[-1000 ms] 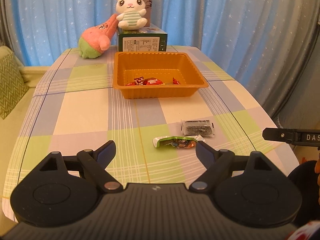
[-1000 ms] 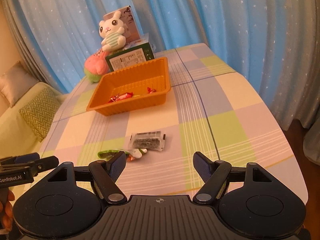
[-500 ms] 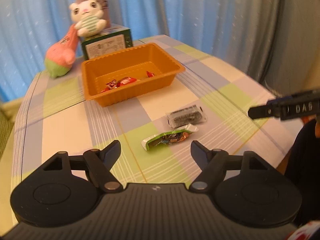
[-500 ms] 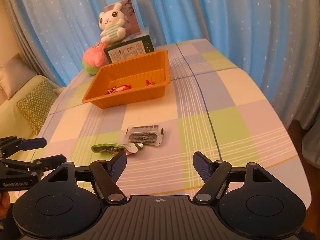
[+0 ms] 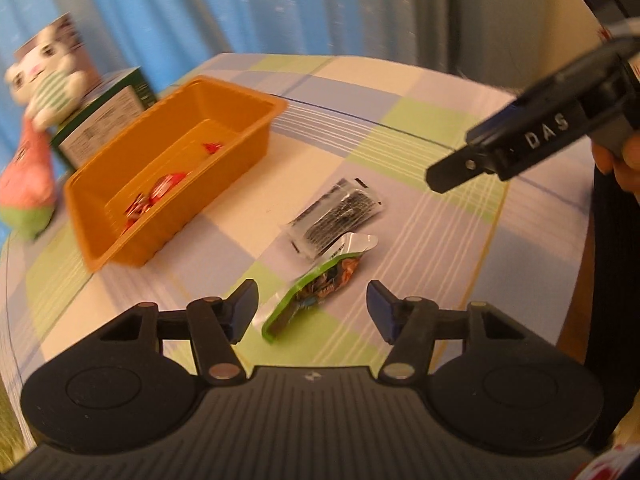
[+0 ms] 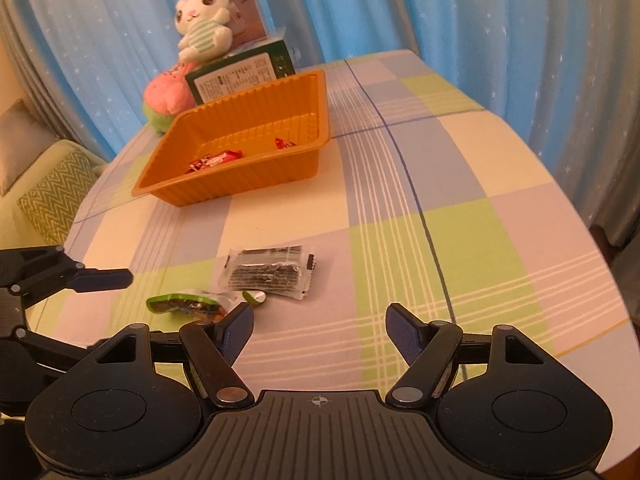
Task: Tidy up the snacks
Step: 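Grasp the green-wrapped candy with the left gripper while the right grasps the black packet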
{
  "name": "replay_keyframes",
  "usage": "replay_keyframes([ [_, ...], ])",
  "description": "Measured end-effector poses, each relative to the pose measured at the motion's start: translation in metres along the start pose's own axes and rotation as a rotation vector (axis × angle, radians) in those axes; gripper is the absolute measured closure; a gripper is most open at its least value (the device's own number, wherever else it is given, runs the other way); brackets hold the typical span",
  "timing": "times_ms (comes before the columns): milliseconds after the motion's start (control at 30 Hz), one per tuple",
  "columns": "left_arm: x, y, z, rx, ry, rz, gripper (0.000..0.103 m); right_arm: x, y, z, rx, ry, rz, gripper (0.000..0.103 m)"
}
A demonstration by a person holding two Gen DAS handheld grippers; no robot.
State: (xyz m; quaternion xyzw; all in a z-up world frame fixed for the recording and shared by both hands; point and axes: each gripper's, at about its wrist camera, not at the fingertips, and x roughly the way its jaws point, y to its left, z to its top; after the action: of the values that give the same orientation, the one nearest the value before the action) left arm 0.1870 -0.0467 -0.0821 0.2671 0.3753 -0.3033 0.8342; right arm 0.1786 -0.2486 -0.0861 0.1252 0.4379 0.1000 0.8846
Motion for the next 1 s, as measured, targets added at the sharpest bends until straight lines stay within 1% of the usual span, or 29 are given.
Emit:
replay_keyframes([
  [100,0.017,0.001,0.005,0.070,0.025,-0.022,0.048,0.009,-0.001,0.003,-0.004,0.010,-0.001,0.029],
  [133,0.023,0.001,0.007,0.089,0.035,-0.035,0.050,0.012,-0.001,0.004,-0.006,0.013,-0.001,0.029],
  [167,0.029,0.002,0.008,0.107,0.050,-0.048,0.055,0.014,-0.001,0.004,-0.008,0.015,-0.002,0.029],
  [233,0.038,0.003,0.011,0.132,0.069,-0.069,0.061,0.018,-0.003,0.005,-0.004,0.020,-0.003,0.029],
  [467,0.062,0.005,0.017,0.198,0.116,-0.135,0.062,0.027,-0.008,0.007,0.007,0.034,-0.015,0.029],
  [567,0.069,0.007,0.018,0.179,0.141,-0.157,0.065,0.030,-0.009,0.009,0.000,0.035,-0.016,0.029],
  [633,0.068,0.009,0.017,0.134,0.140,-0.152,0.070,0.031,-0.008,0.009,-0.011,0.033,-0.015,0.029],
  [667,0.066,0.011,0.016,0.096,0.141,-0.157,0.071,0.032,-0.008,0.010,-0.021,0.033,-0.014,0.029],
  [700,0.064,0.015,0.015,0.053,0.140,-0.162,0.077,0.033,-0.007,0.010,-0.034,0.034,-0.012,0.029],
  [767,0.060,0.021,0.011,-0.032,0.146,-0.162,0.081,0.037,-0.004,0.013,-0.075,0.039,0.001,0.029],
  [833,0.054,0.027,0.004,-0.104,0.153,-0.134,0.082,0.043,0.003,0.018,-0.143,0.062,0.029,0.029],
  [900,0.047,0.037,-0.006,-0.211,0.148,-0.108,0.082,0.051,0.012,0.021,-0.240,0.097,0.053,0.029],
  [1000,0.041,0.058,-0.022,-0.421,0.139,-0.088,0.082,0.059,0.025,0.026,-0.357,0.102,0.069,0.029],
])
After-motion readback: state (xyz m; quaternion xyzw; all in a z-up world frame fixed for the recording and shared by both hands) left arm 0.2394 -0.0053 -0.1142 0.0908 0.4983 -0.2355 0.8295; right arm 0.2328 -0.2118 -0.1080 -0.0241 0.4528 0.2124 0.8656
